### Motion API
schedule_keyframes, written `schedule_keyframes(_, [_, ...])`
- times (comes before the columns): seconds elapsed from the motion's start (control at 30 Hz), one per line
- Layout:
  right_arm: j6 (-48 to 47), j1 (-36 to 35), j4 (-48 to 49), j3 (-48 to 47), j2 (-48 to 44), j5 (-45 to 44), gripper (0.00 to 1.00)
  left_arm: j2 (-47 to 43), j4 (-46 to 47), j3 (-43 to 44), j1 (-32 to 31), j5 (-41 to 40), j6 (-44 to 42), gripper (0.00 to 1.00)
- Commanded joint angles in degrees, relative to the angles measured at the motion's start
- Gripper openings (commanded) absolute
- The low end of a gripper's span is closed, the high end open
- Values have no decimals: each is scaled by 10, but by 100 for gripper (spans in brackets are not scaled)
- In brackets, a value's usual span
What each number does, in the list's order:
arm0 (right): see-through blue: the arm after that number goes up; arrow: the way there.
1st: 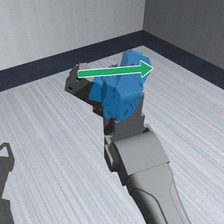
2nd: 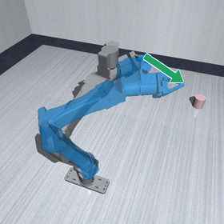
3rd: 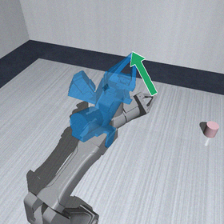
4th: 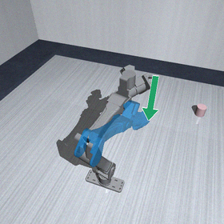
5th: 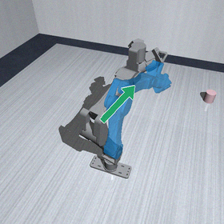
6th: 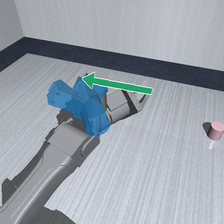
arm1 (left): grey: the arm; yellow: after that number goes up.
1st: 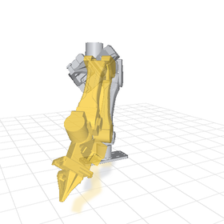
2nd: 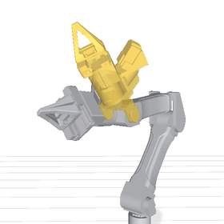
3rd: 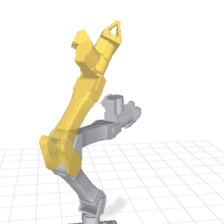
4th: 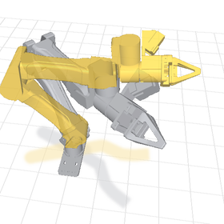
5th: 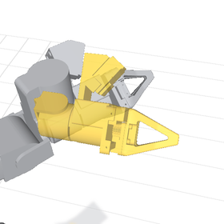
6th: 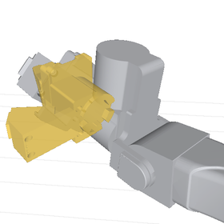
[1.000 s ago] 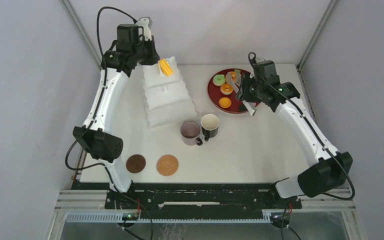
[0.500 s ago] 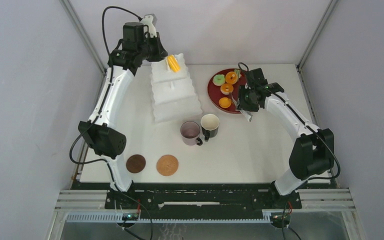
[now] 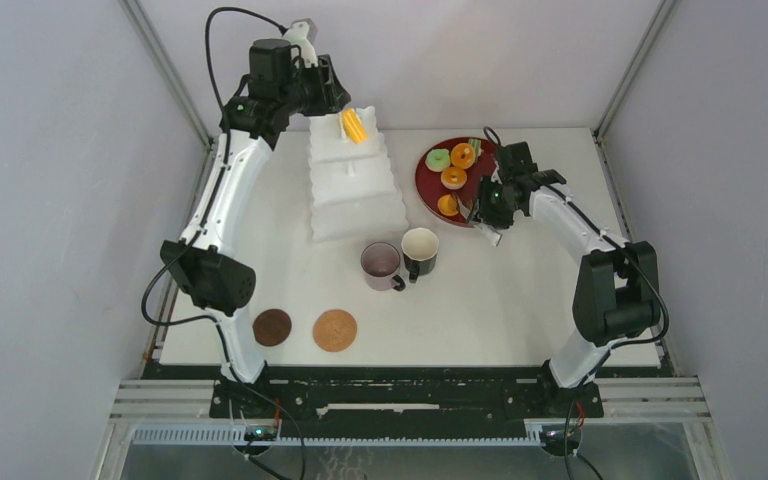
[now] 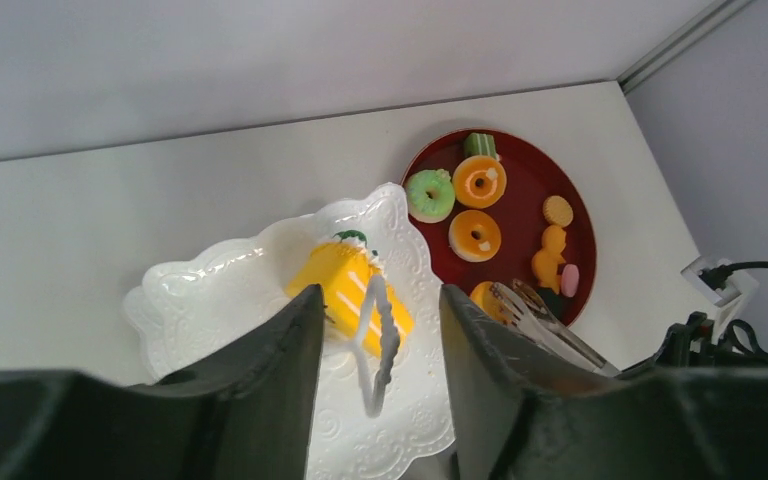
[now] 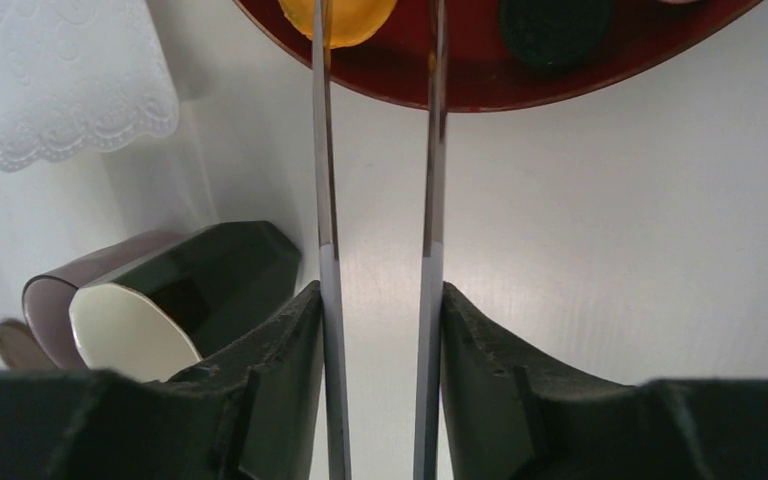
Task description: Serve the afternoon tea
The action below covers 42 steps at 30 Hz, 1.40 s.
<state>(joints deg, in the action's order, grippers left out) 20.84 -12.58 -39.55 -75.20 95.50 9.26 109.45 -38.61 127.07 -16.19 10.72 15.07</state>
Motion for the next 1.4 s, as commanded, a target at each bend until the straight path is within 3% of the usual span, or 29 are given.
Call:
schedule_keyframes(0.0, [19,8,42,5,-4,43,43,-30,21,38,-3,-4,6,56])
schedule_keyframes(0.13, [19,10,42,7,-2,51,32,-43,13,36,-3,-3,6,66])
schedule_keyframes(0.3, [19,11,34,7,-25,30,0,-71,3,29,-3,-26,1,69])
schedule_keyframes(0.7, [23,7,19,2,-190,4,0,-183,-2,-34,2,-118,5,77])
schedule_keyframes(0.87, [18,-47,-7,-51,-215,-36,0,-247,9,-113,32,-141,55,77])
schedule_keyframes(1.0, [13,-95,-17,-91,-205,-48,0,-309,49,-210,73,-128,106,77])
schedule_keyframes(1.17, [30,-107,20,-127,-154,-28,0,-375,100,-317,120,-112,156,77])
schedule_keyframes(1.37, [38,-112,41,-201,-55,-12,0,-423,94,-356,137,-143,163,79])
